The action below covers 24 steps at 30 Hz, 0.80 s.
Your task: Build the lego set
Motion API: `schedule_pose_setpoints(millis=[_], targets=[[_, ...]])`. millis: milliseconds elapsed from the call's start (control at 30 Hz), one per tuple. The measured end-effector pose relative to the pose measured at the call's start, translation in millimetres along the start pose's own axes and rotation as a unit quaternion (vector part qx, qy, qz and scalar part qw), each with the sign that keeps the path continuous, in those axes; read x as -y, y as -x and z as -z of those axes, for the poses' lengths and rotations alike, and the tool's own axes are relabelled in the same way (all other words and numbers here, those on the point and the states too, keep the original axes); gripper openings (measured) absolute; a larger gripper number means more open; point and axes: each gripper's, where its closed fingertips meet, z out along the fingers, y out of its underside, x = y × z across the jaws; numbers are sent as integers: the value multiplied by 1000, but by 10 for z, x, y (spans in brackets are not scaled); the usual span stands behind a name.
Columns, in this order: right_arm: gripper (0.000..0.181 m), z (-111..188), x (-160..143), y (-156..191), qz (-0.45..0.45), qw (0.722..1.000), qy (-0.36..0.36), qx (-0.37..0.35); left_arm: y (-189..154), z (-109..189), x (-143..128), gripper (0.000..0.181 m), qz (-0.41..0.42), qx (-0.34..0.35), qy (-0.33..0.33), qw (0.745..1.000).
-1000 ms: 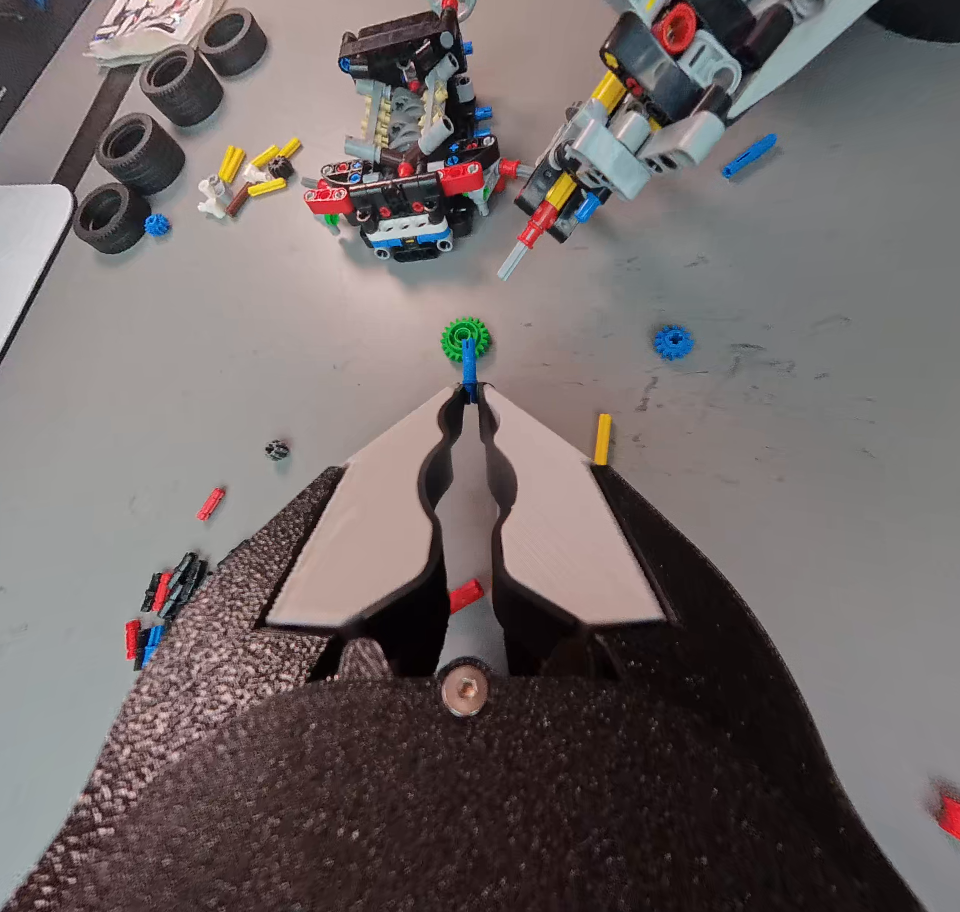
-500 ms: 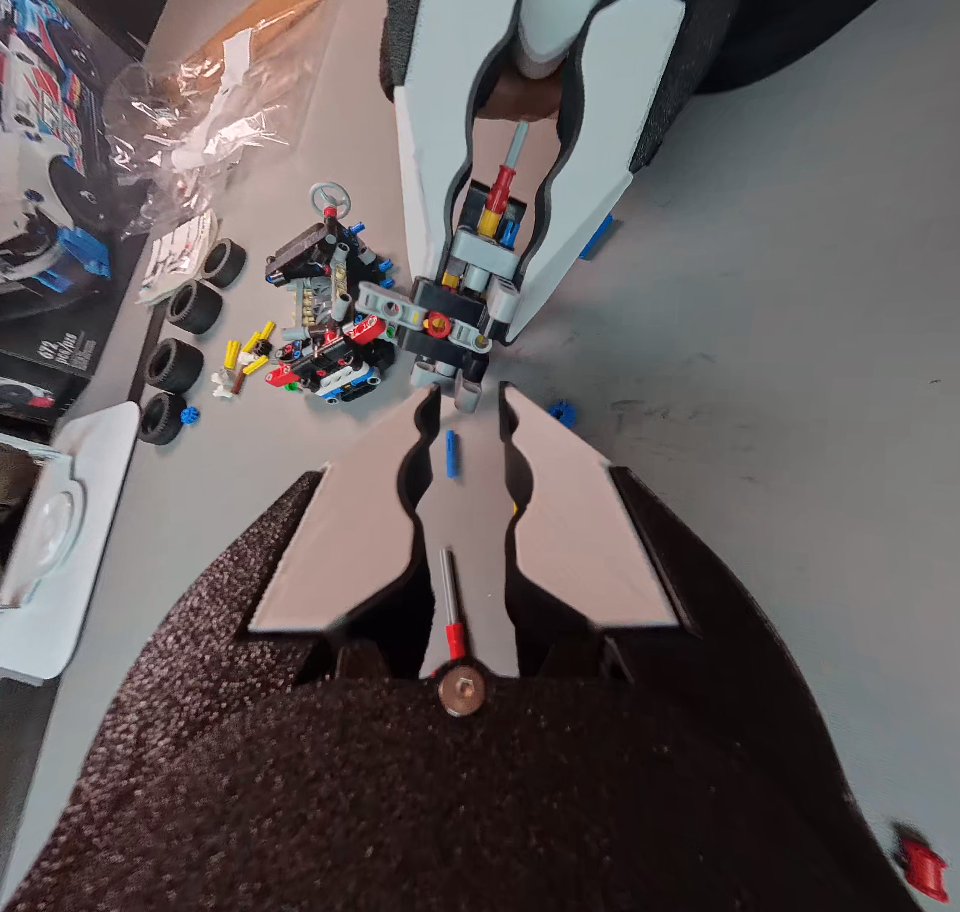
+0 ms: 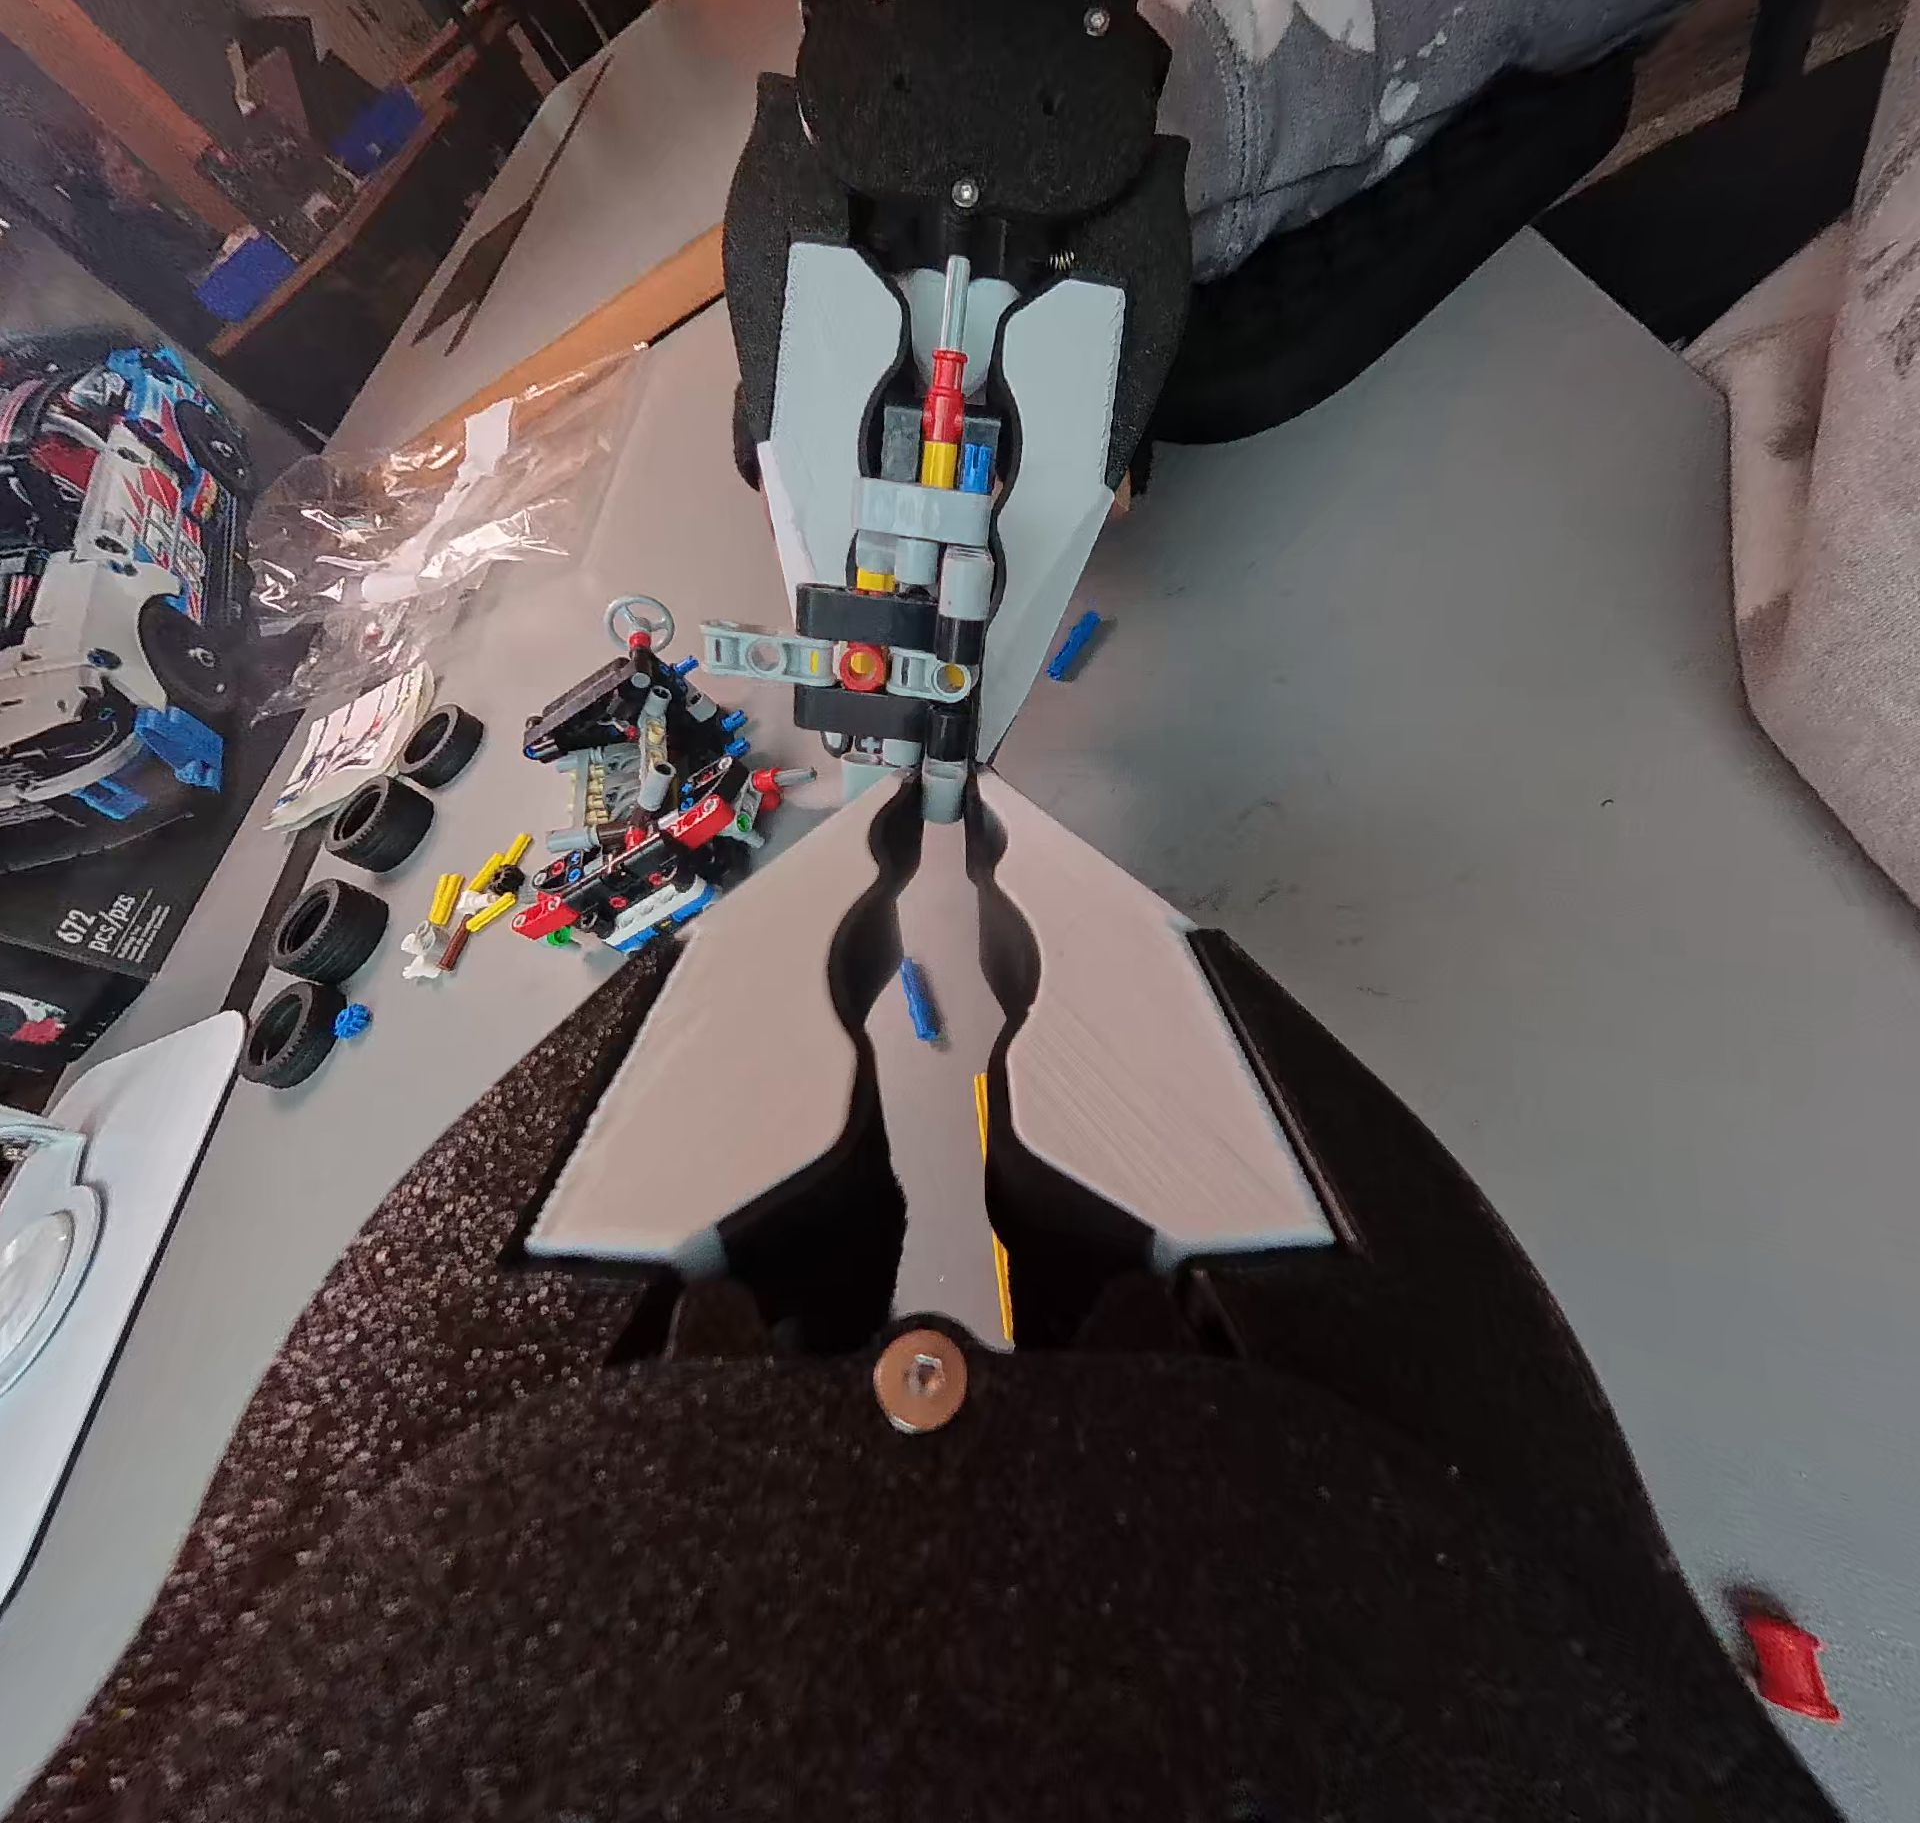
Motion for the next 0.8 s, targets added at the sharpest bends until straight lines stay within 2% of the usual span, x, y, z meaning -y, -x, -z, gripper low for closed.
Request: schedule_pose_setpoints(millis=[33, 267, 533, 667, 800], targets=[[24, 12, 27, -11, 1, 1000, -4, -1, 6, 15, 27, 8, -2, 2, -6, 1000], [24, 95, 202, -95, 16, 999, -20, -18, 56, 127, 203, 7, -21, 21, -26, 999], [24, 133, 231, -26, 6, 999, -32, 11, -3, 143, 254, 7, 4, -7, -42, 999], [24, 92, 138, 70, -102, 991, -27, 84, -32, 100, 187, 8, 101, -61, -48, 992], [25, 47, 123, 13, -247, 961, -26, 121, 89, 102, 185, 7, 267, -98, -82, 955]])
